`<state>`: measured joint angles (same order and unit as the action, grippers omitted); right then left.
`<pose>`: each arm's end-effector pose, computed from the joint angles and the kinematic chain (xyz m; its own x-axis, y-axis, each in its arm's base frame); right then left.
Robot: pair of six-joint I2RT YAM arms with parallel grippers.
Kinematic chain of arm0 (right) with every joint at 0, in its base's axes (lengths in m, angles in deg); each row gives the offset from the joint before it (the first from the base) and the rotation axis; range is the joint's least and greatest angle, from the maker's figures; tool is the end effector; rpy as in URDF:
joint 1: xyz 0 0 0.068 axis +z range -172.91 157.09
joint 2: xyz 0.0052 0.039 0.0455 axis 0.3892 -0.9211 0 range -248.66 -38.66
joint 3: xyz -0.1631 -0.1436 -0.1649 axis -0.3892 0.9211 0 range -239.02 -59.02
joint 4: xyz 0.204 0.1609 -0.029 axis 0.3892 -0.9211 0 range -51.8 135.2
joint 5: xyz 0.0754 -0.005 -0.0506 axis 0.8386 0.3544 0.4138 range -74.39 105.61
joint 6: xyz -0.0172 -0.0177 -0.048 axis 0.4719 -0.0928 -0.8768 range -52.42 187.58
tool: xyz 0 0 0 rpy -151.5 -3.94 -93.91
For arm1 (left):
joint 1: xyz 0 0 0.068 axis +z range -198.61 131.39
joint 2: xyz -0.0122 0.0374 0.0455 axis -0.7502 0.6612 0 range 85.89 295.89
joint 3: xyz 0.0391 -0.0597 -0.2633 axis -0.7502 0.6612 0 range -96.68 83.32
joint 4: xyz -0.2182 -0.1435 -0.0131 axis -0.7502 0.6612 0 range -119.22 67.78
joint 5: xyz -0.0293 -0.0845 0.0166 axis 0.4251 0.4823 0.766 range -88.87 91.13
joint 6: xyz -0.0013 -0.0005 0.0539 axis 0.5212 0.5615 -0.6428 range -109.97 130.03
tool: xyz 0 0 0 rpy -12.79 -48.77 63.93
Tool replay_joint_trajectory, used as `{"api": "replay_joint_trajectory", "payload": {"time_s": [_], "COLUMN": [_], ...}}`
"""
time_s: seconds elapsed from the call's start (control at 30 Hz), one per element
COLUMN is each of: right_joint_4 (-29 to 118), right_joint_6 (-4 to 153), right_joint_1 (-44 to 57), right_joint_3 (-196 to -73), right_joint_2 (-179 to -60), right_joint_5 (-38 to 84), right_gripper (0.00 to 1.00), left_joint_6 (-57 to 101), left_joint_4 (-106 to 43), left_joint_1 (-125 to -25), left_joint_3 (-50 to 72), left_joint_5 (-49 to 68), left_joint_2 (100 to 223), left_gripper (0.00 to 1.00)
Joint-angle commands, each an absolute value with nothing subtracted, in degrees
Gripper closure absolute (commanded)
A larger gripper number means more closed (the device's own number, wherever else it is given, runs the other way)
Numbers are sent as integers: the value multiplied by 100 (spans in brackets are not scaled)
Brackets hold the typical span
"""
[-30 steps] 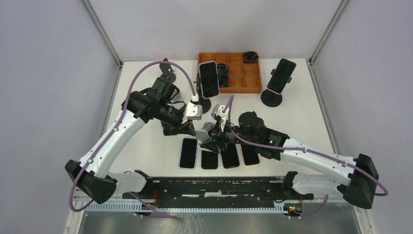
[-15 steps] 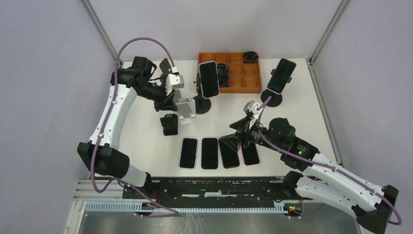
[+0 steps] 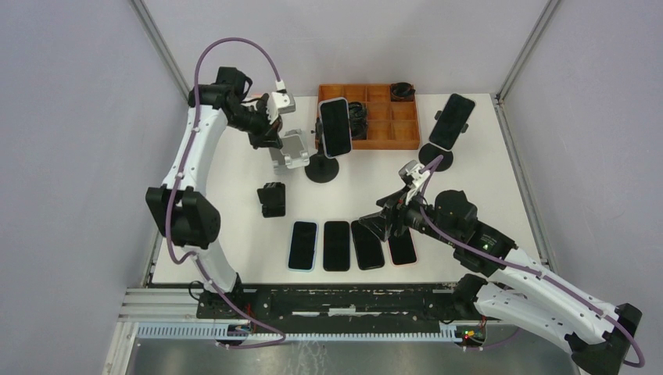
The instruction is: Remove the phone from the phone stand
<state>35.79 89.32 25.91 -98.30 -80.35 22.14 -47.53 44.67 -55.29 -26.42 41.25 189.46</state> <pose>0.1137 0.1360 0.3163 -0.4292 0.0681 -0.9006 -0.7127 0.5870 0.3841 0.3524 -0.0644 0.3624 -0.2130 0.6747 -0.7066 0.9535 0.3013 0.0002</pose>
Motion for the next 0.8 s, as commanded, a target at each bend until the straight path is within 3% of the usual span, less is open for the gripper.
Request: {"api": "replay_joint_trajectory", "payload": {"time_s": [0.0,0.27,0.77], "right_joint_4": [3744,3844,3956], "right_joint_6": [9157,9286,9260], "right_joint_1": [2465,2314,1859], "right_joint_3": [-9780,-9697,-10073], "right_joint_2": [-8031,-8149,-8802], "right_joint_5": [2105,2203,2626], "right_gripper": [21,21,21], "left_joint_6": [-4459,-4174,-4435], "left_joint_4": [3890,2705,1859], "left_joint_1": [-5538,-5555,-5667], "left_joint_3": [-3560,-3854,-4035], "left_joint_5": [4181,3750,3092], "left_joint_2": [19639,20470,21725], "left_gripper": [98,98,98]}}
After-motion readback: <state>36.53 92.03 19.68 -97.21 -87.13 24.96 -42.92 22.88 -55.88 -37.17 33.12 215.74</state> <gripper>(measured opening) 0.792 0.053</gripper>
